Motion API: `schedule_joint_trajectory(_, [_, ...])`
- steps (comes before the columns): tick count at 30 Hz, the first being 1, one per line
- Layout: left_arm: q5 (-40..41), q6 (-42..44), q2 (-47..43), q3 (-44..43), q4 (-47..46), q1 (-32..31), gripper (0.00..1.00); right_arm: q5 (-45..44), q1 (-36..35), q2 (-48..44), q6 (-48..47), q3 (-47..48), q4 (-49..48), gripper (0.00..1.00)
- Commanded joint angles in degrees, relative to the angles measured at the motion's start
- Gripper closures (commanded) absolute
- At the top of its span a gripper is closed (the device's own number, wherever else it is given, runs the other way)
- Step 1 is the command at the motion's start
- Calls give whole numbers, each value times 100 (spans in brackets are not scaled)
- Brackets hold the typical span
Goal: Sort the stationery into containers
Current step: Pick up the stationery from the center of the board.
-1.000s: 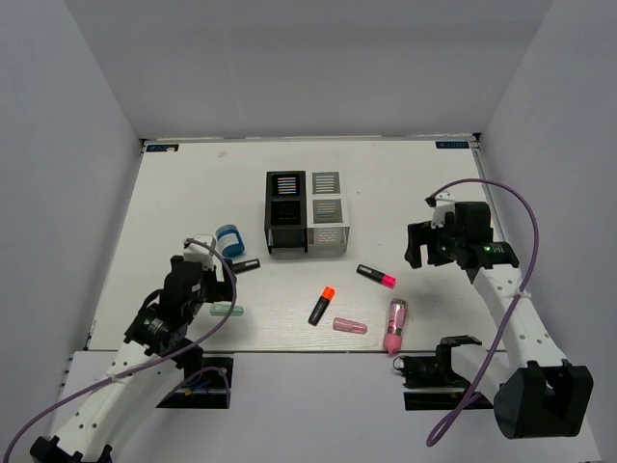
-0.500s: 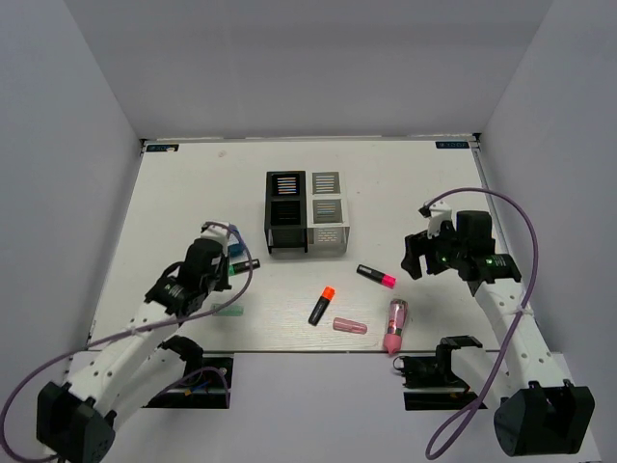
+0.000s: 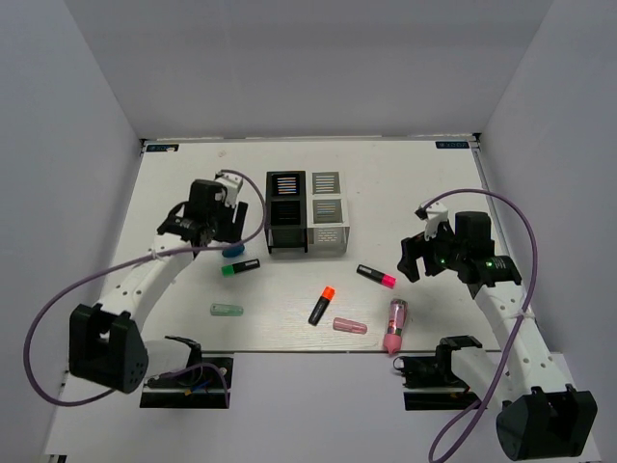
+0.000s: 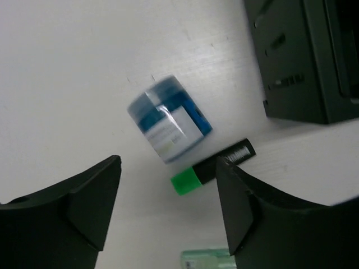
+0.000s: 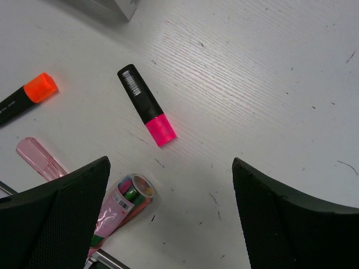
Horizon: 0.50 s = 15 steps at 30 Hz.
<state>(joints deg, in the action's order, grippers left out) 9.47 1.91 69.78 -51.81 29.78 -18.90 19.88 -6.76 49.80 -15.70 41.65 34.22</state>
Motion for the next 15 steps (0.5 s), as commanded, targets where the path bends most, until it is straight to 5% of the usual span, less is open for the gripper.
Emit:
schedule_joint_trajectory(1, [-1139, 1134, 474, -698, 317, 744, 18, 104, -18, -120, -108, 1, 23, 10])
schedule_joint_trajectory(7, [-2519, 1163, 774, -989, 723, 1493, 5, 148, -18, -14, -117, 62, 67, 10])
schedule_joint_trajectory(8, [-2512, 736, 922, -1154, 748, 1607, 5, 157, -9, 47, -117, 63, 76, 10])
schedule_joint_trajectory(10, [-2101, 137, 1116, -1418, 1271, 1722, 20, 139, -18, 47, -117, 63, 85, 10])
schedule_joint_trajectory(11, [-2047, -1015, 1334, -1637, 1363, 1792, 20, 139, -27, 39, -117, 63, 94, 10])
schedule_joint_trajectory(15, [-1242, -2377, 1301, -1473, 1461, 1322, 15, 139, -35, 73, -108, 89, 103, 10])
